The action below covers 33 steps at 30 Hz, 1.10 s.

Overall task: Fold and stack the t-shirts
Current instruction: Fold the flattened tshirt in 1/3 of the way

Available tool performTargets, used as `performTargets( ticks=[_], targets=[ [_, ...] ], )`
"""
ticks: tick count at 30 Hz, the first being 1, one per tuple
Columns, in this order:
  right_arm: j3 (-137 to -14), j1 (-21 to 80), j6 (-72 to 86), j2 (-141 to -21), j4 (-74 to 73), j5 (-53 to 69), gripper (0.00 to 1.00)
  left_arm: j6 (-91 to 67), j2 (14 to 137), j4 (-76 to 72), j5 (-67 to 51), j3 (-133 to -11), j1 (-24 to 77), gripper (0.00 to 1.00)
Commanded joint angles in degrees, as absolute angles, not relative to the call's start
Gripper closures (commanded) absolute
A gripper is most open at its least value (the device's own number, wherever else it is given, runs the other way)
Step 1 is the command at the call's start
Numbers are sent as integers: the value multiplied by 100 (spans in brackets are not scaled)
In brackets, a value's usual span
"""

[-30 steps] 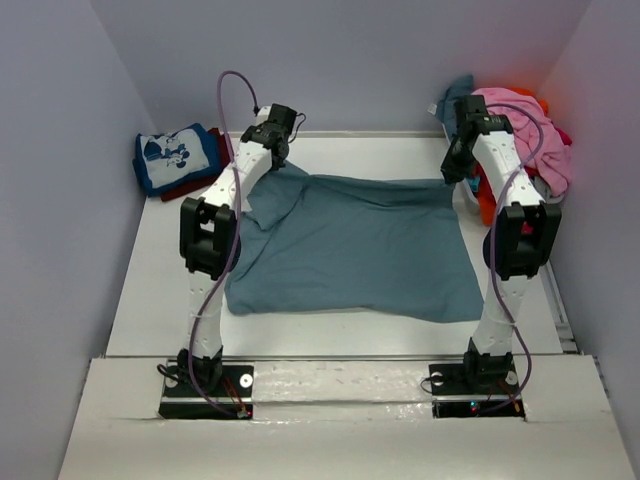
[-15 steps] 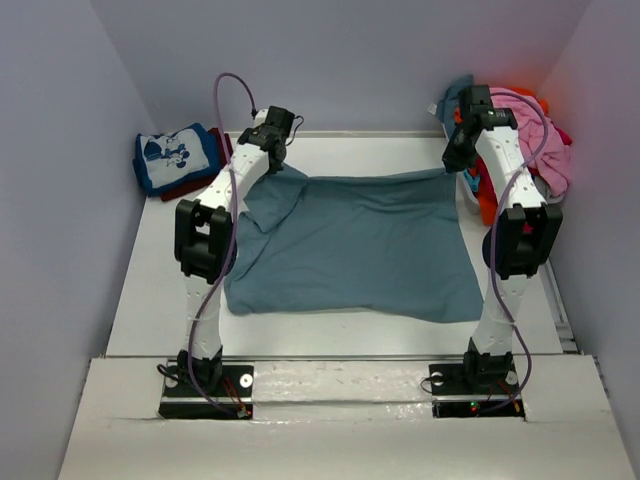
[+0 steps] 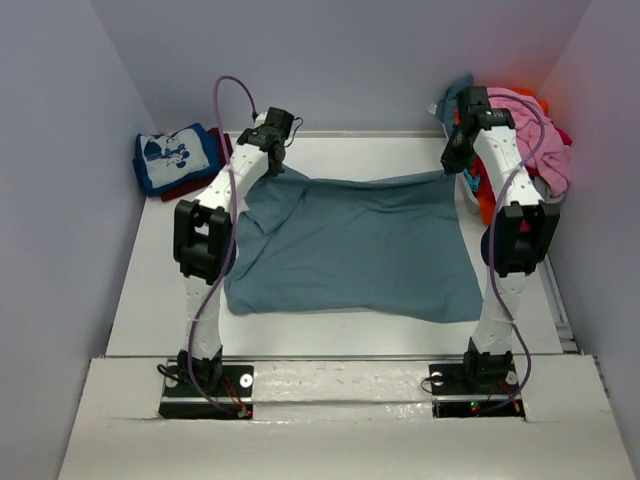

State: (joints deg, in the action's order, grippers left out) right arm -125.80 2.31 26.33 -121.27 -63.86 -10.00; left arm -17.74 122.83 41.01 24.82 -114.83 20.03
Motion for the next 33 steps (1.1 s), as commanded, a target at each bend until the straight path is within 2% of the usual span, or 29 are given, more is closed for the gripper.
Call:
performTargets(
  ticks=[1,14,33],
  targets=[
    [-12262,193,2575,-11786,-6354,-932,93,-1916,11743,4324,2294,-11268,1995,94],
    [-10855,193,2628,-11083,-6152,-730,93,-1978,11241,4394,1864,-10521,2162,94],
    [-9757,193,2558,-10819,-6100,-527,93,-2048,10855,4342,1477,-9448,2391,94]
  ],
)
